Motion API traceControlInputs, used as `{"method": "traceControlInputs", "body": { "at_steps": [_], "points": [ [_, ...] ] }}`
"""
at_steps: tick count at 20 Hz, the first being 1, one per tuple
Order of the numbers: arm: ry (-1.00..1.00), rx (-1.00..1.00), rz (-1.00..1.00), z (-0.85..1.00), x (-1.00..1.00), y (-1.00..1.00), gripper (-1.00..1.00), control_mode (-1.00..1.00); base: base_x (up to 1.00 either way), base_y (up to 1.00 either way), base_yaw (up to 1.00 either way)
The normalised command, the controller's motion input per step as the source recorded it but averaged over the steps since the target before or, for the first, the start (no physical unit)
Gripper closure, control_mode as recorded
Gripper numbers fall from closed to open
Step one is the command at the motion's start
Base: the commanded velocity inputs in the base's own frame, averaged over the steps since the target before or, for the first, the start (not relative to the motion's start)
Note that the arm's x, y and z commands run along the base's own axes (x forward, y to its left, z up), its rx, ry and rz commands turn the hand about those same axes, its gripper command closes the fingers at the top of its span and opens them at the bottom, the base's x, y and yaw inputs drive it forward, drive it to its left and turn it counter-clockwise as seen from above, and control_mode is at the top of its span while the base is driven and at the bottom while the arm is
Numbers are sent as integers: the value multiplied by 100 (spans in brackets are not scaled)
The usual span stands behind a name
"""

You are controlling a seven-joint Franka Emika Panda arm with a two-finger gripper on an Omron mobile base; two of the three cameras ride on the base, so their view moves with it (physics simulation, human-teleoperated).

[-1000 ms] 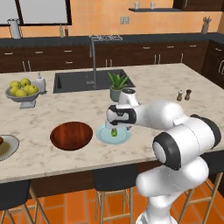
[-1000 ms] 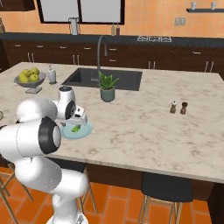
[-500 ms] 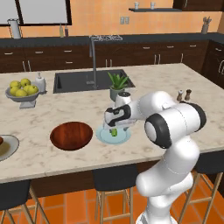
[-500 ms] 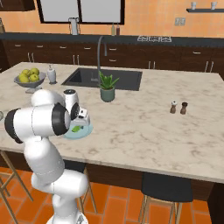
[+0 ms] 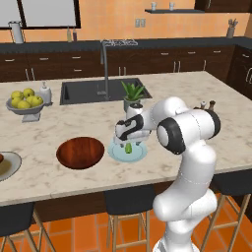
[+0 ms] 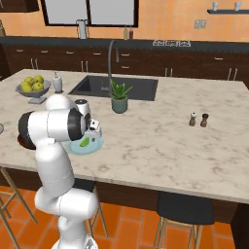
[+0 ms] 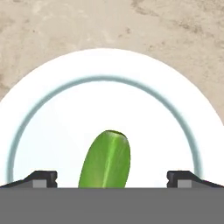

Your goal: Pick the chicken drumstick and lemon wedge from their plates and place them in the bowl. Then put the bowl in the fridge.

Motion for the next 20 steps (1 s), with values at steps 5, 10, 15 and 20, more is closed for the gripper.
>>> {"method": "traceControlInputs", "body": {
  "at_steps": [5,10,15,20],
  "points": [
    [3,0,0,-35,6,5,-100,-100,0,0,0],
    [0,-3,-3,-46,0,12,100,-100,0,0,0],
    [0,-1,-6,-23,-8,8,100,-100,0,0,0],
    [-12,2,-5,-32,-44,22,100,-100,0,0,0]
  ]
}}
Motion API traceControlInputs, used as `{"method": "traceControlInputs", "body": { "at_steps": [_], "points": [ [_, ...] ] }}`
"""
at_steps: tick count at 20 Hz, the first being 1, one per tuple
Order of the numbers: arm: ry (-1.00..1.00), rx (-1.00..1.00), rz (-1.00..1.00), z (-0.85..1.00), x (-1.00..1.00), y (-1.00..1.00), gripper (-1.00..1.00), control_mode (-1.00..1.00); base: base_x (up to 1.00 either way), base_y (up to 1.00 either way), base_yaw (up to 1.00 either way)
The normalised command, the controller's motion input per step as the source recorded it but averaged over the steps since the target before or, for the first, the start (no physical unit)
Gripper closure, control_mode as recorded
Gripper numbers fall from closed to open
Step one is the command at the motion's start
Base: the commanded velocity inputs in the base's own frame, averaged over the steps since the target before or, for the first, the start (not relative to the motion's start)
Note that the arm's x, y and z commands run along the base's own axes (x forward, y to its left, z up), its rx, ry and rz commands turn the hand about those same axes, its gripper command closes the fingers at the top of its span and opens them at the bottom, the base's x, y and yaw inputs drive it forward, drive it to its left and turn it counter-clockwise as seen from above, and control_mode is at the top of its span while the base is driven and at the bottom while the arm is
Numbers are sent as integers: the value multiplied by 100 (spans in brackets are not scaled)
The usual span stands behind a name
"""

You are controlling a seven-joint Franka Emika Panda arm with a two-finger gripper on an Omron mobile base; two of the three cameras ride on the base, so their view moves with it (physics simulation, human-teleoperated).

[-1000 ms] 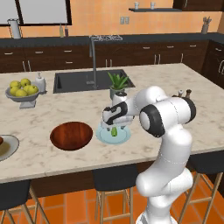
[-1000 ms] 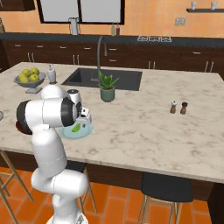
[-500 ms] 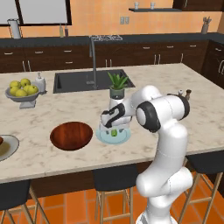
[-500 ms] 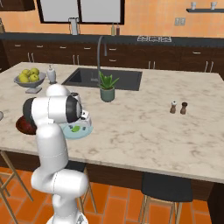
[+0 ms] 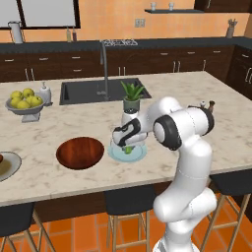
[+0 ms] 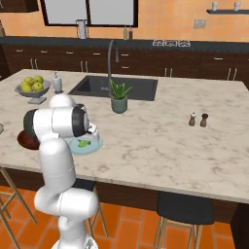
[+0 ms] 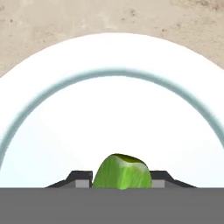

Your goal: Pick the chicken drumstick and lemon wedge from their plates and place them in the bowl. Then put the bowl in the fridge.

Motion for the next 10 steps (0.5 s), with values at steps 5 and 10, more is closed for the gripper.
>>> {"method": "traceControlInputs", "body": {
  "at_steps": [5,10],
  "points": [
    [0,5,-6,46,-49,-5,100,-100,0,0,0],
    [0,12,-11,88,-53,1,100,-100,0,0,0]
  ]
}}
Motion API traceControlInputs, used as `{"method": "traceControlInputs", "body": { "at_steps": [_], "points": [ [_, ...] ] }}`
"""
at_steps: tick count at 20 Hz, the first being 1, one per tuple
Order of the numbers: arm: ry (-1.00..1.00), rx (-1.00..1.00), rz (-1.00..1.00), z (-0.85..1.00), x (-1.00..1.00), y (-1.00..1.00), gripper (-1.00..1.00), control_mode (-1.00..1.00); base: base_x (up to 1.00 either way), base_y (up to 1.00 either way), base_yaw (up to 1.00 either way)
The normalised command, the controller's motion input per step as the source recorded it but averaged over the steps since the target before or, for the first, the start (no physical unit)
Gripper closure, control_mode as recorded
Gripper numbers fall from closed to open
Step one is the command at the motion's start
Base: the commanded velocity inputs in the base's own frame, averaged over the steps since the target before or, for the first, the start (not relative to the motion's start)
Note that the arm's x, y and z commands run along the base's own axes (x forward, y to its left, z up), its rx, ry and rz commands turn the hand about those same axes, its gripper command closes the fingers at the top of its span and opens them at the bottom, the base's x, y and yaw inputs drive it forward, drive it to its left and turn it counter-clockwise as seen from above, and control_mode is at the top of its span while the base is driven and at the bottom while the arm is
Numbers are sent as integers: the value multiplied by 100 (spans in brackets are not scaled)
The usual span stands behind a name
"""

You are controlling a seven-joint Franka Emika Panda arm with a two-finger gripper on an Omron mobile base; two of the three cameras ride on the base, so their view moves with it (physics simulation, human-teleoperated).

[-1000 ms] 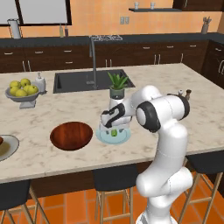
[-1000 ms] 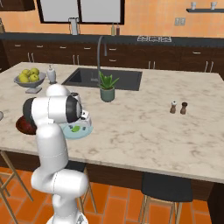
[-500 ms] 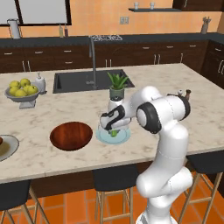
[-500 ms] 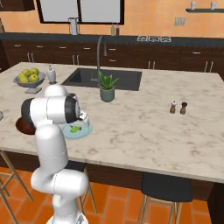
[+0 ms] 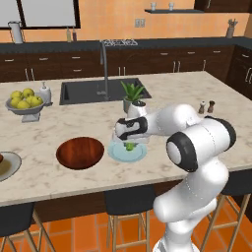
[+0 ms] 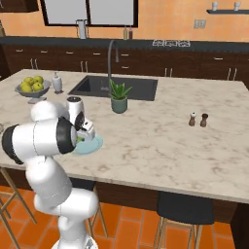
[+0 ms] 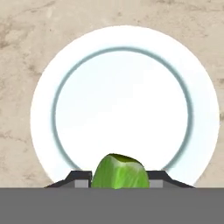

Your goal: Pick the chicken drumstick and lemon wedge from their plates and place them in the bowl. Then put the bowl in the fridge.

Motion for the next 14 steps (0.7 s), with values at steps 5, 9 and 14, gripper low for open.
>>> {"method": "traceControlInputs", "body": {
  "at_steps": [5,9,14],
  "points": [
    [0,8,-6,75,-25,51,100,-100,0,0,0],
    [0,4,-8,30,-4,93,100,-100,0,0,0],
    [7,0,-5,-12,26,100,100,-100,0,0,0]
  ]
}}
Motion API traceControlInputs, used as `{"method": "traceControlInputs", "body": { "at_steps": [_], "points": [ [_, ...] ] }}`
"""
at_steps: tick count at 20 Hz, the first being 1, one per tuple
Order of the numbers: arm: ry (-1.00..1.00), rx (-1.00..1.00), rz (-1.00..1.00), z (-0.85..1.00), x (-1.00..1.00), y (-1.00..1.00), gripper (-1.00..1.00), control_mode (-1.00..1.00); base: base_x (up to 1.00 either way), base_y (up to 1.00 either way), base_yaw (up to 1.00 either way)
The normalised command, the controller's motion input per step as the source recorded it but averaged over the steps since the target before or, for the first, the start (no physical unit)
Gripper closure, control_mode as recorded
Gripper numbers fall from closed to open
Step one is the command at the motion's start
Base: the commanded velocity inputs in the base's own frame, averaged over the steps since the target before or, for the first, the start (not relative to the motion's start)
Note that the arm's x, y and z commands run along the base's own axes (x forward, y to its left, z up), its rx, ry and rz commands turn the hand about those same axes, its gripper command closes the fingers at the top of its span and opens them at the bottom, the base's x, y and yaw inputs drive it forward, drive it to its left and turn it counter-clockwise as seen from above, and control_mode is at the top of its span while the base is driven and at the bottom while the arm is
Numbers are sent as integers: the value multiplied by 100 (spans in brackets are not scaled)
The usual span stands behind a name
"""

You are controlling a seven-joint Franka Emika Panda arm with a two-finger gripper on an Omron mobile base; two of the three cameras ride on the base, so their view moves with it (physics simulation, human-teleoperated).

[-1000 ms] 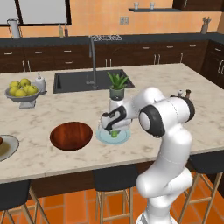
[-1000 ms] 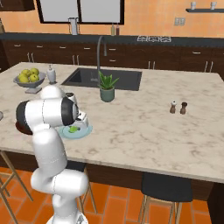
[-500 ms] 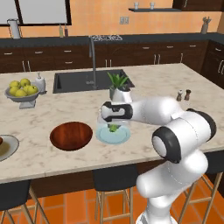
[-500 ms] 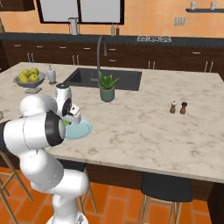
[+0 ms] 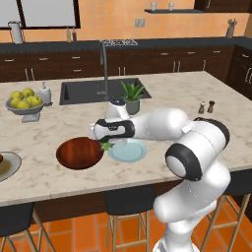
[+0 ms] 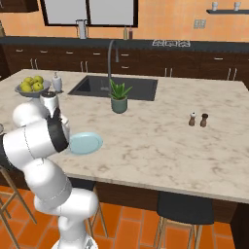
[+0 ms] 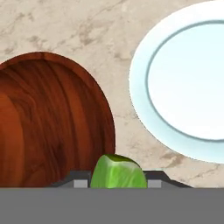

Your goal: Pick the chicken drumstick and lemon wedge from their plates and place them in the bowl. Then put the bowl in the fridge.

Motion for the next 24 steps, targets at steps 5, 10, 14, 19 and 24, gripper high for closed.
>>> {"method": "traceControlInputs", "body": {
  "at_steps": [5,10,14,19,24],
  "points": [
    [2,0,-1,-8,41,89,100,-100,0,0,0],
    [0,-7,-1,-48,22,43,100,-100,0,0,0],
    [0,-7,0,-48,9,20,100,-100,0,0,0],
    [0,0,0,-28,0,-3,-100,-100,0,0,0],
    [-1,1,0,16,-20,-7,-100,-100,0,0,0]
  ]
}}
